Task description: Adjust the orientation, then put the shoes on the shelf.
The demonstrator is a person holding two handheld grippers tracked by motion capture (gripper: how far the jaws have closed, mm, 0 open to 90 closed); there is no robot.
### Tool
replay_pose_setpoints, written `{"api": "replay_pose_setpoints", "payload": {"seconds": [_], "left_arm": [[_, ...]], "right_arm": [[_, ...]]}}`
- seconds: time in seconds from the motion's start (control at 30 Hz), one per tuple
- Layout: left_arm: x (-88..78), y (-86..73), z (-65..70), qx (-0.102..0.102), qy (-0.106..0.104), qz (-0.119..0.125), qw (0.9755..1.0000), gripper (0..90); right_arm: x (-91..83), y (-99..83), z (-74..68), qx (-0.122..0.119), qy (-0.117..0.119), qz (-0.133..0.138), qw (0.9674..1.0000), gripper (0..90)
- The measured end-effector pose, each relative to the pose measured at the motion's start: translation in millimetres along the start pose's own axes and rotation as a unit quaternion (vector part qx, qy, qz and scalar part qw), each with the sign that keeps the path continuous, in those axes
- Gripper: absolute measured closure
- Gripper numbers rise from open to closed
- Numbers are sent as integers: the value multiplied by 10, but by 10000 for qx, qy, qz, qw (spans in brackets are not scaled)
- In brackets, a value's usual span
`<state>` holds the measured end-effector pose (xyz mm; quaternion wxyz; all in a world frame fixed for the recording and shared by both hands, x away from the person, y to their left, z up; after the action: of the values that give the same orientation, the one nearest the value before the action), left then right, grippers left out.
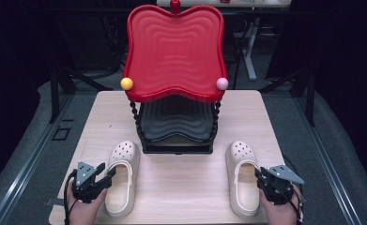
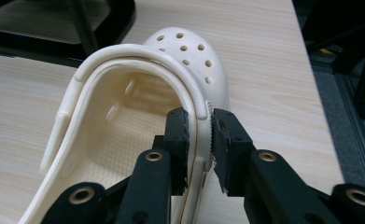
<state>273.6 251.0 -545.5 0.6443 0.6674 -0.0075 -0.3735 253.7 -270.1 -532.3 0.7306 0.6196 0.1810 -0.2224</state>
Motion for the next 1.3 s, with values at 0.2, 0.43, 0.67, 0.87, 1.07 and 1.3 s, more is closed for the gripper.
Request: {"api": "replay_pose_setpoints", "payload": {"seconds": [0.2,0.43,0.67,0.87,1.07,1.3], "left_arm": [[-2,10,26,96,20,55,9999,545],[11,27,47,317,44,-16,9995,557],[63,49,58,488,32,-177,9986,594],[124,50,85,719,140,-381,9966,619],[148,71,75,882,301,-569,9940,715],[120,92,19,816,251,-621,9944,747]], "right_arm": [[6,39,-208,-229,88,122,9996,760],[3,25,-272,-358,183,42,9992,750],[1,42,-263,-787,168,183,9966,703],[46,97,-282,-1042,214,148,9942,719],[57,131,-310,-1140,140,7,9934,754],[31,159,-321,-1216,11,31,9926,764]]}}
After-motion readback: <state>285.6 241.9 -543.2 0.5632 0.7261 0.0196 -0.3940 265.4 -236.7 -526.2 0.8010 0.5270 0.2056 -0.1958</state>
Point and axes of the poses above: each handheld gripper's, and its own axes: x roughly forward along the jaws, y roughly out of its top, z roughly to its right, the point moved 2 cm from there along x, roughly forward along the jaws, and after that the axes turned 13 degrees about -y, right-handed, at the moved point
